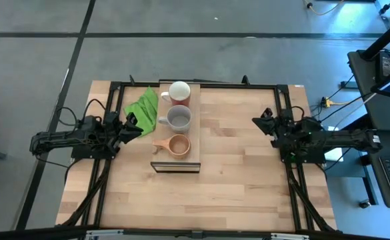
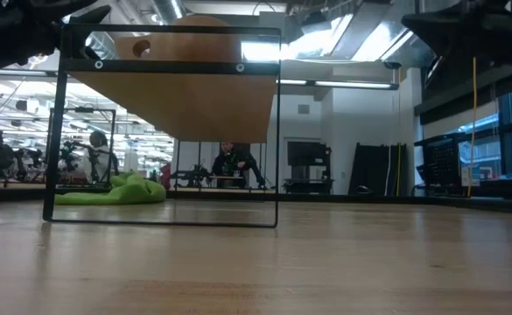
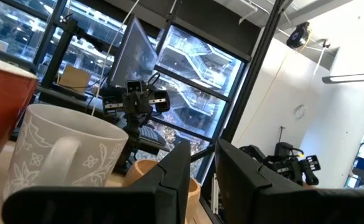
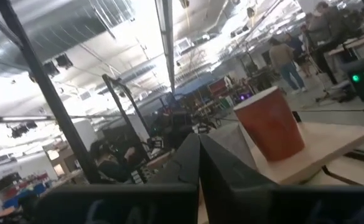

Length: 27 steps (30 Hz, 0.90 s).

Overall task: Stack small to large cups/mugs on shelf
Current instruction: Return to Home Position

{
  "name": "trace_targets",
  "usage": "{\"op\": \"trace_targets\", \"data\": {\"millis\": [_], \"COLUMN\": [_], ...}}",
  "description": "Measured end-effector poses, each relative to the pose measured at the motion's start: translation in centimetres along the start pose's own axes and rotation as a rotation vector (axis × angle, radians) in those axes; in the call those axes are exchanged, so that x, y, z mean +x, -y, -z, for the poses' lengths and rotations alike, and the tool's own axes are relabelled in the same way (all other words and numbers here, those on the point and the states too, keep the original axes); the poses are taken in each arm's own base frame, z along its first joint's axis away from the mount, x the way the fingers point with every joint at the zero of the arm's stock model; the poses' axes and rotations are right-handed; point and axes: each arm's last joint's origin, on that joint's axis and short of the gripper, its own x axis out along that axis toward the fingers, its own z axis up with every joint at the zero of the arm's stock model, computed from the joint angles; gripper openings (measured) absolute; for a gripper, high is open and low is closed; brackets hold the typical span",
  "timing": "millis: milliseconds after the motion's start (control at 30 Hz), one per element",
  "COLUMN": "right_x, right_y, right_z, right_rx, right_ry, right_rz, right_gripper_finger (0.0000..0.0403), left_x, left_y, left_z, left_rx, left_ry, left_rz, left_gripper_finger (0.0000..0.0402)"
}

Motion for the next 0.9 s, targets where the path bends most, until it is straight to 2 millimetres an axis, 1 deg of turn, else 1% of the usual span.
{"op": "trace_targets", "data": {"millis": [300, 500, 700, 900], "right_x": [-1.3, -1.5, -1.5, -1.5], "right_y": [0.5, 0.6, 1.2, 1.3], "right_z": [0.7, 0.8, 1.6, 2.0], "right_rx": [0.019, 0.006, 0.016, -0.005], "right_ry": [0.061, 0.06, -0.015, -0.049], "right_rz": [-0.026, -0.025, 0.056, 0.076], "right_gripper_finger": [0.0006, 0.0006, 0.0006, 0.0006], "left_x": [0.0, 0.0, 0.0, -0.1], "left_y": [0.0, 0.0, -0.3, -0.6], "left_z": [0.0, 0.0, 0.5, 1.2], "left_rx": [-0.018, -0.018, -0.027, -0.045], "left_ry": [-0.003, -0.004, -0.051, -0.124], "left_rz": [-0.002, -0.002, -0.028, -0.058], "left_gripper_finger": [0.007, 0.007, 0.007, 0.007]}}
